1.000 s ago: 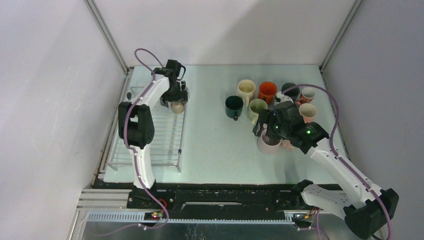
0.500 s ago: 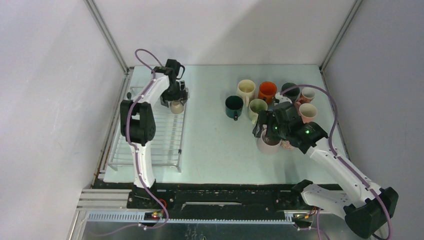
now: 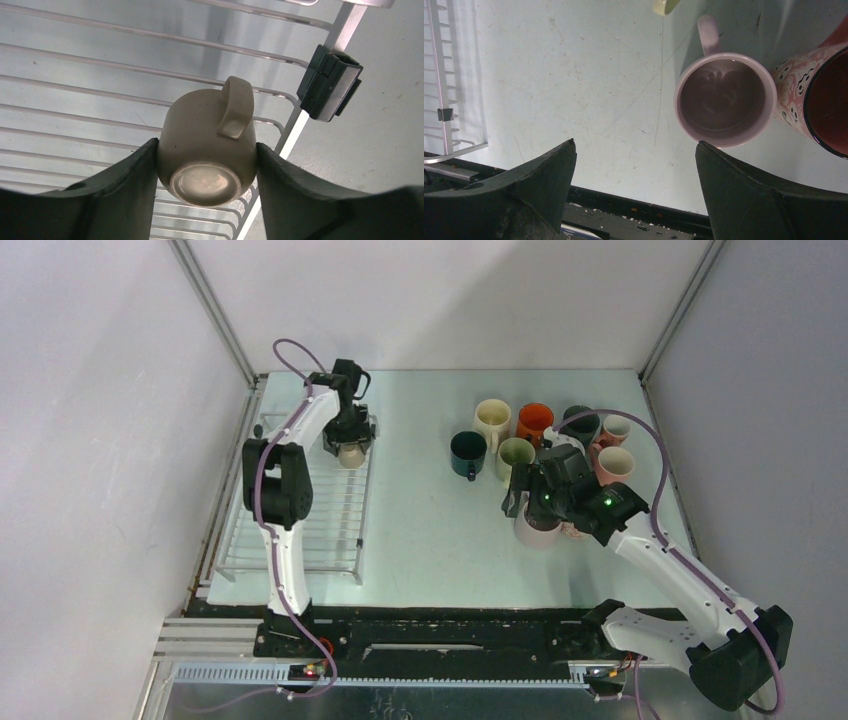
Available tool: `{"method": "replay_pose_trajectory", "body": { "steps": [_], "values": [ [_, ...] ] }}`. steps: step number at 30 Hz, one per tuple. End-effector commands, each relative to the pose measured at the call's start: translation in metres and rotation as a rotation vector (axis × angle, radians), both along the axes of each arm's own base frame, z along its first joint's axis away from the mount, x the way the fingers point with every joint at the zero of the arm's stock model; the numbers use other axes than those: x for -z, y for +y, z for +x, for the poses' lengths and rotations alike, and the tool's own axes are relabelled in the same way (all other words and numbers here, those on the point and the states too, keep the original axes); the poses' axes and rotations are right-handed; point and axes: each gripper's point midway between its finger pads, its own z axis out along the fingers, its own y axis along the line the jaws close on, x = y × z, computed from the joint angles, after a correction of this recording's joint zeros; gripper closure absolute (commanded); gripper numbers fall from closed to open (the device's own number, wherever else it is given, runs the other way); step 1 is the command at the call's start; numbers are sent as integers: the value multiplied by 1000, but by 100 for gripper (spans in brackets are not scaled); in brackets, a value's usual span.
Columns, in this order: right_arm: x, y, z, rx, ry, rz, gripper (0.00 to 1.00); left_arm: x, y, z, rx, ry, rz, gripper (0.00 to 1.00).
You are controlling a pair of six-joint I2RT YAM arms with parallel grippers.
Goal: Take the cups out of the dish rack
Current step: Unload the cup from the dish rack.
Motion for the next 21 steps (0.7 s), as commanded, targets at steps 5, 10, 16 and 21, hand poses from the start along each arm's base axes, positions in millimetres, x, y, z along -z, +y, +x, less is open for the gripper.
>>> {"method": "replay_pose_trajectory", "body": {
  "steps": [5,10,16,21],
  "values": [
    [-19,8,7,-5,-53,34,5,-24,0,7,26,-38,-10,72],
    [-24,14,7,-26,-62,66,5,-51,-3,7,28,-82,-37,97],
    [-32,24,10,-52,-76,107,5,-77,-10,3,21,-126,-84,100],
    [-48,38,17,-86,-109,164,5,-98,-19,-4,17,-158,-149,100]
  ]
}}
